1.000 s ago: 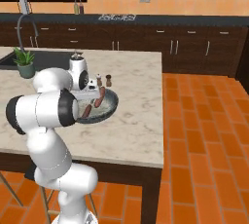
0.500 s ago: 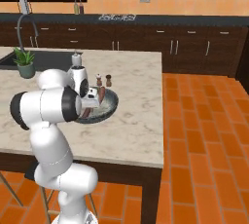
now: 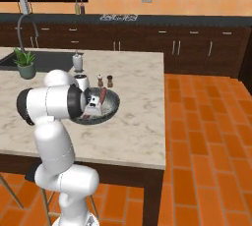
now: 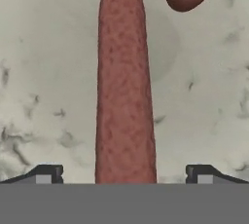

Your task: Place one bun and one sausage from the bowl on each plate.

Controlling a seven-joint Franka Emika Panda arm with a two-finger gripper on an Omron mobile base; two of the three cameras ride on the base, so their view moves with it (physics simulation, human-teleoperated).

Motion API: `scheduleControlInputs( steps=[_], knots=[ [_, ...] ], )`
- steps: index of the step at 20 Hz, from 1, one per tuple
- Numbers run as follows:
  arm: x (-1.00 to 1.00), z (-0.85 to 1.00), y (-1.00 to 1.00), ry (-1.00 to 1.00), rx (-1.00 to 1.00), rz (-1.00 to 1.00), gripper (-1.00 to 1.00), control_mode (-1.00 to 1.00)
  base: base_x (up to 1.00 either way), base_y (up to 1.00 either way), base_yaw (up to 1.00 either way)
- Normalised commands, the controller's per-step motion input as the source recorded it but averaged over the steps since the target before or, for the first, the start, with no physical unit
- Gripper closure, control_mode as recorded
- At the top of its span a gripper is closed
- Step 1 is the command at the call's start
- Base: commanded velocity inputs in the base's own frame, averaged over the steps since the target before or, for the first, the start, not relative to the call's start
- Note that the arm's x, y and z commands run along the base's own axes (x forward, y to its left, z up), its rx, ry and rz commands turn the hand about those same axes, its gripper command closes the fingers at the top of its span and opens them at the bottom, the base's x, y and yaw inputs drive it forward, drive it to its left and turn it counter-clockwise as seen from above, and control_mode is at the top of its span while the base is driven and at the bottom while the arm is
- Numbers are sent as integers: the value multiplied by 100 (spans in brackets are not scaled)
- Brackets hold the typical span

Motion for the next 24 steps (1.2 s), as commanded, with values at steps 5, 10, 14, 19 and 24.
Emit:
scheduleControlInputs(
  steps=[5, 10, 14, 19, 24],
  knots=[
    [1, -3, 0, 0, 0, -6, 100, -100, 0, 0, 0],
    [0, 0, 0, 0, 0, -2, 100, -100, 0, 0, 0],
    [-3, 37, 0, 0, 0, 0, 100, -100, 0, 0, 0],
    [-25, 98, 0, 0, 0, 0, 100, -100, 0, 0, 0],
    [-73, 97, 0, -2, 0, 3, 100, -100, 0, 0, 0]
  ],
)
